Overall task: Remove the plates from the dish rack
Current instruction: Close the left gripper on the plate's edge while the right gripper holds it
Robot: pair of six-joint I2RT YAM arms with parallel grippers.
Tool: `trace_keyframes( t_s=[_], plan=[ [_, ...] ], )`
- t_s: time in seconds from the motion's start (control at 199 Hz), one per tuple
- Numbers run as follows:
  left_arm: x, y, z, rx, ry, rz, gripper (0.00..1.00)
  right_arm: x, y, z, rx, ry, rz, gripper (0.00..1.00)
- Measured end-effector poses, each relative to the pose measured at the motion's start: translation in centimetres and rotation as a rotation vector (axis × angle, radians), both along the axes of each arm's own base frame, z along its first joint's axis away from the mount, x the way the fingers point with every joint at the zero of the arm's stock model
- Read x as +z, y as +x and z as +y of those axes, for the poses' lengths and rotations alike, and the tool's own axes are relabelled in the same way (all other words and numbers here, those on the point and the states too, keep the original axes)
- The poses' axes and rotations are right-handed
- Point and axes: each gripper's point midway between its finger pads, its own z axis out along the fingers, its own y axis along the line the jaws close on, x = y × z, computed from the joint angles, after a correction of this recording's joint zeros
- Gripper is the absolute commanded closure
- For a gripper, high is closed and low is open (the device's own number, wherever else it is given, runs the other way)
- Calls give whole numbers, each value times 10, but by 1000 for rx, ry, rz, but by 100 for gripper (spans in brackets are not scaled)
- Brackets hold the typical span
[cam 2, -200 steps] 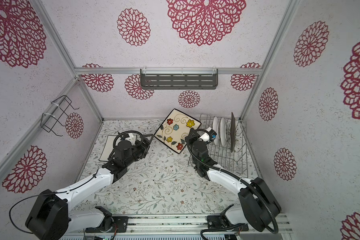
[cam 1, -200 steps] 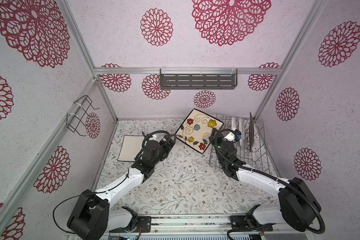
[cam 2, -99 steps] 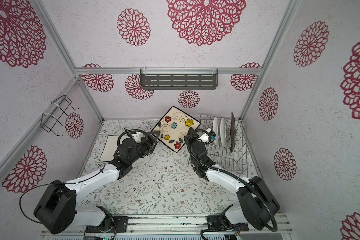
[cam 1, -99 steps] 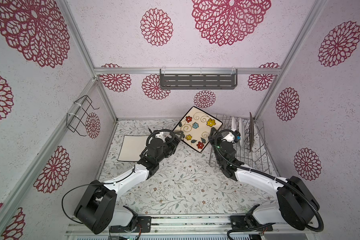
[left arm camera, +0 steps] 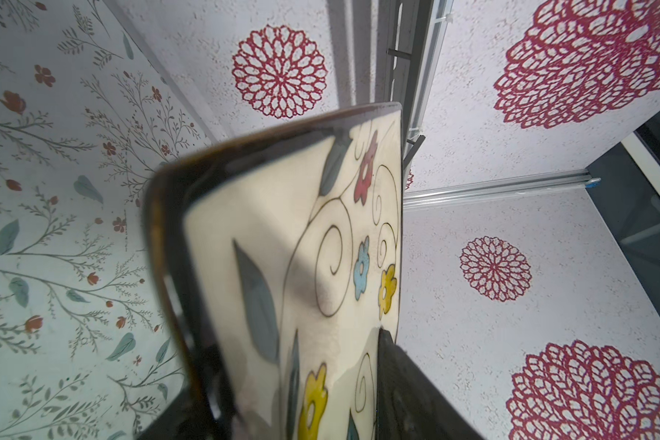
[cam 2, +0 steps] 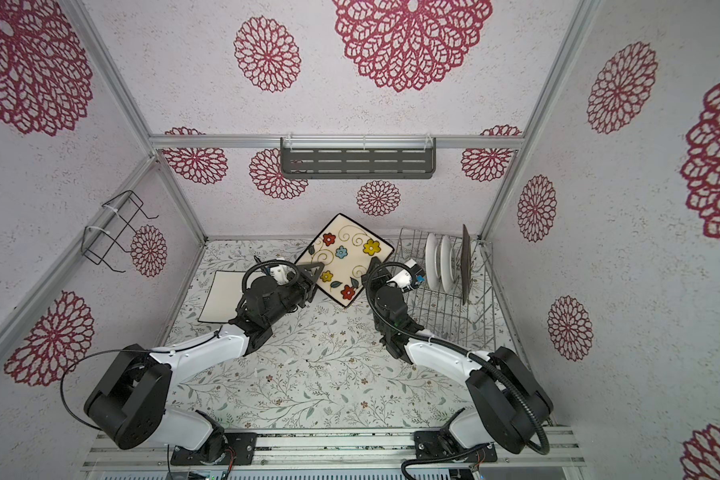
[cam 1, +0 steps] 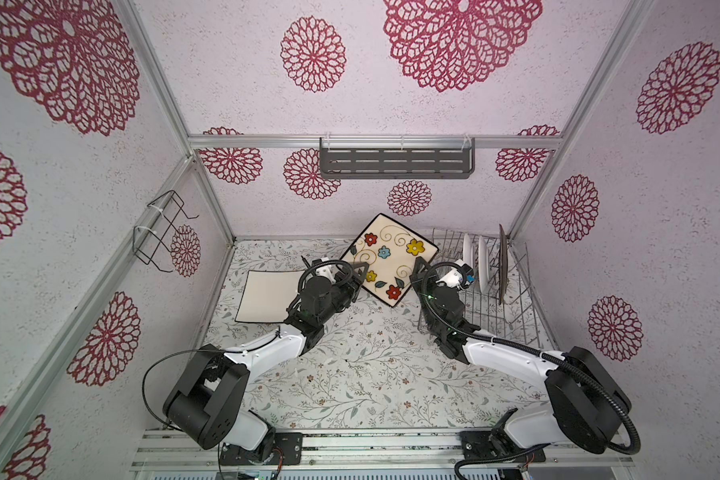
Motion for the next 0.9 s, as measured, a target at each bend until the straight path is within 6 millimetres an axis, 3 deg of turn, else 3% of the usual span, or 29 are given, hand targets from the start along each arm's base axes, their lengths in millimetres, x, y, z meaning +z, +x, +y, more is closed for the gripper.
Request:
trace_keyframes(
  t_s=[0.905],
  plan=[
    [7,-2,-12,-38,-47,-30,87,6,-1,0,3,61,-16,100]
  ],
)
